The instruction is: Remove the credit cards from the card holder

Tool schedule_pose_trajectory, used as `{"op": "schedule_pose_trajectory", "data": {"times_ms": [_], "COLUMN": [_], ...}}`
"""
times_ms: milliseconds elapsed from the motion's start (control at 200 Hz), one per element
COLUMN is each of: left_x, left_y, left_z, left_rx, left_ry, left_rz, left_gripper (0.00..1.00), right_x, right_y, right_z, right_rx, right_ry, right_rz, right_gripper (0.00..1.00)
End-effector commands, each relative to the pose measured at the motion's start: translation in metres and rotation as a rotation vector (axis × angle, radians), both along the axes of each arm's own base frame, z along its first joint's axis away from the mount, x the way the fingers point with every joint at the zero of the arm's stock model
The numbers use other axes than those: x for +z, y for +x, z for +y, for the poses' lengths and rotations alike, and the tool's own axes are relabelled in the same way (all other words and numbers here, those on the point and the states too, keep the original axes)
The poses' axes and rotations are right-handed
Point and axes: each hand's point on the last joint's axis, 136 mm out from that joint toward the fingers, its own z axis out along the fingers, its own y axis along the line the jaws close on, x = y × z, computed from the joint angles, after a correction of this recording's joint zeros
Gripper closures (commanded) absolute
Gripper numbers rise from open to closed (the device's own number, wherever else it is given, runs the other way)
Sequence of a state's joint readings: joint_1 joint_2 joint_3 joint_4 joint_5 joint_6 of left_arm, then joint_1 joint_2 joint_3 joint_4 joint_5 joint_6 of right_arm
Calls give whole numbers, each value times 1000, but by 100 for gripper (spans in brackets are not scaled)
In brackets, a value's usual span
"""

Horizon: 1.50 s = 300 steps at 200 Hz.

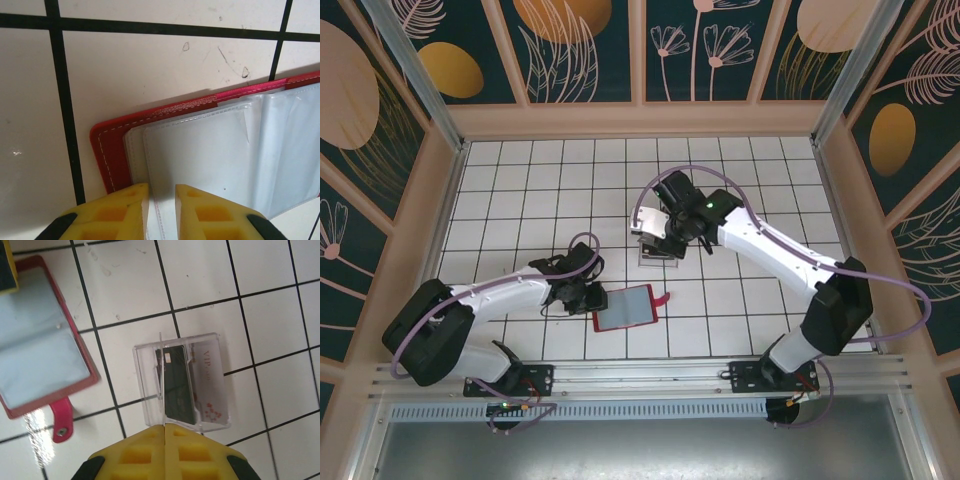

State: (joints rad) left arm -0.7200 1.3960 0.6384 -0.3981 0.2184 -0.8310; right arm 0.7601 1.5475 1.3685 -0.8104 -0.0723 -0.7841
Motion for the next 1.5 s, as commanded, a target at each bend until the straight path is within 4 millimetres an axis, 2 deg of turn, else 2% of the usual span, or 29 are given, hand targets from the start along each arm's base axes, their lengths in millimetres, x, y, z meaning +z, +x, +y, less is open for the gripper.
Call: {"op": "schedule_pose_trajectory", "data": {"times_ms": [0,385,615,1201,1321,1496], "left_x": [5,24,32,29,28,29], "left_y": [3,14,16,13,12,12], "left_z": [4,1,7,9,10,11], "left_rx": [20,39,57,61,64,69], "left_ry": [17,2,11,15,15,14], "left_rz": [-10,-67,-96,-88,-87,-90], "left_gripper": [77,75,76,75,76,76], "right_x": [-4,-31,-49,-93,-96,-87], "right_y": [0,24,34,36,41,52], "right_z": [-10,-6,-5,2,3,3], "right_rx": [130,169,165,173,160,131], "right_ry": [-97,-162,-191,-212,-218,-214], "right_rz": [-12,57,119,222,209,143], "right_gripper": [100,100,100,100,100,81]}}
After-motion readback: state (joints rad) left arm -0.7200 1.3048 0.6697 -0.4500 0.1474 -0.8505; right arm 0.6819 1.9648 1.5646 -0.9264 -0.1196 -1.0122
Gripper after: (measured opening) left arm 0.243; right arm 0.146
